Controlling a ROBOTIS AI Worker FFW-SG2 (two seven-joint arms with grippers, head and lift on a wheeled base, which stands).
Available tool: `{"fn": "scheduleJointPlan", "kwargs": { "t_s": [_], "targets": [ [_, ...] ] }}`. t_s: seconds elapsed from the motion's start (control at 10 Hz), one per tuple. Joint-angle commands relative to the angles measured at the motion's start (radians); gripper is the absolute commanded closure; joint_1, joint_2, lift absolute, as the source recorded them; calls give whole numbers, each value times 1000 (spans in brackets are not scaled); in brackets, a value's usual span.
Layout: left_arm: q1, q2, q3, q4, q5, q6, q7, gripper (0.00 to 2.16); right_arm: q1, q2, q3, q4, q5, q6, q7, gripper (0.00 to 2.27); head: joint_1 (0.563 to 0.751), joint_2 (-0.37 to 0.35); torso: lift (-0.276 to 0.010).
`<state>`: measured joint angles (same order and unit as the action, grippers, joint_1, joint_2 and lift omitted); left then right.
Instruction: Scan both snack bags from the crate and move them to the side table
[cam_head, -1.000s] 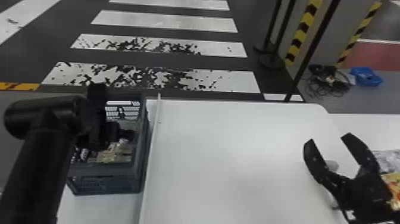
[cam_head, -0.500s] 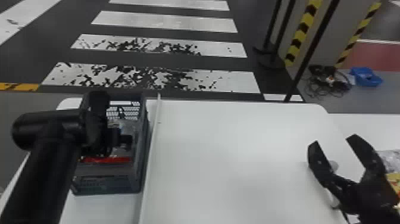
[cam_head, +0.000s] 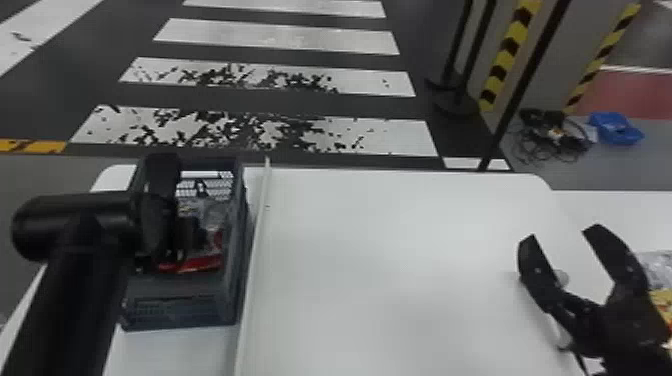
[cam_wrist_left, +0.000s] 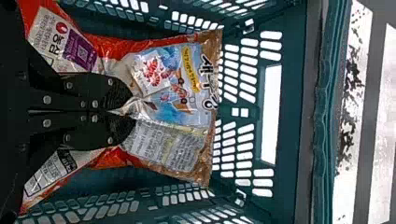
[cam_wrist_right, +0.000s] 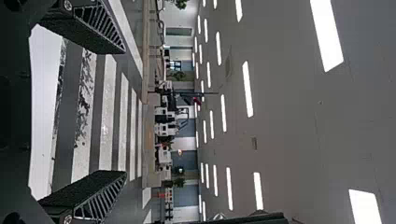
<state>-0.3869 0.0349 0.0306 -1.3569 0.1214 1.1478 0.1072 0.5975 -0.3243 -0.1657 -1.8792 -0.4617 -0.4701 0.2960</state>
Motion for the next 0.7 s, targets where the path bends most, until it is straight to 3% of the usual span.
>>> {"fn": "scheduleJointPlan", "kwargs": {
  "t_s": [0.0, 0.1, 0.6],
  "targets": [
    [39, -3, -5, -100, -2, 45, 19, 1801, -1, 1, 0, -1, 0, 0, 0, 70, 695, -81, -95],
    [62, -4, -5, -162, -2, 63, 39, 1801, -1, 1, 0, -3, 0, 0, 0, 70, 695, -79, -95],
    [115, -3, -28, -367, -9, 143, 55, 1828, 10, 7, -2, -12, 0, 0, 0, 70, 695, -76, -95]
  ]
}}
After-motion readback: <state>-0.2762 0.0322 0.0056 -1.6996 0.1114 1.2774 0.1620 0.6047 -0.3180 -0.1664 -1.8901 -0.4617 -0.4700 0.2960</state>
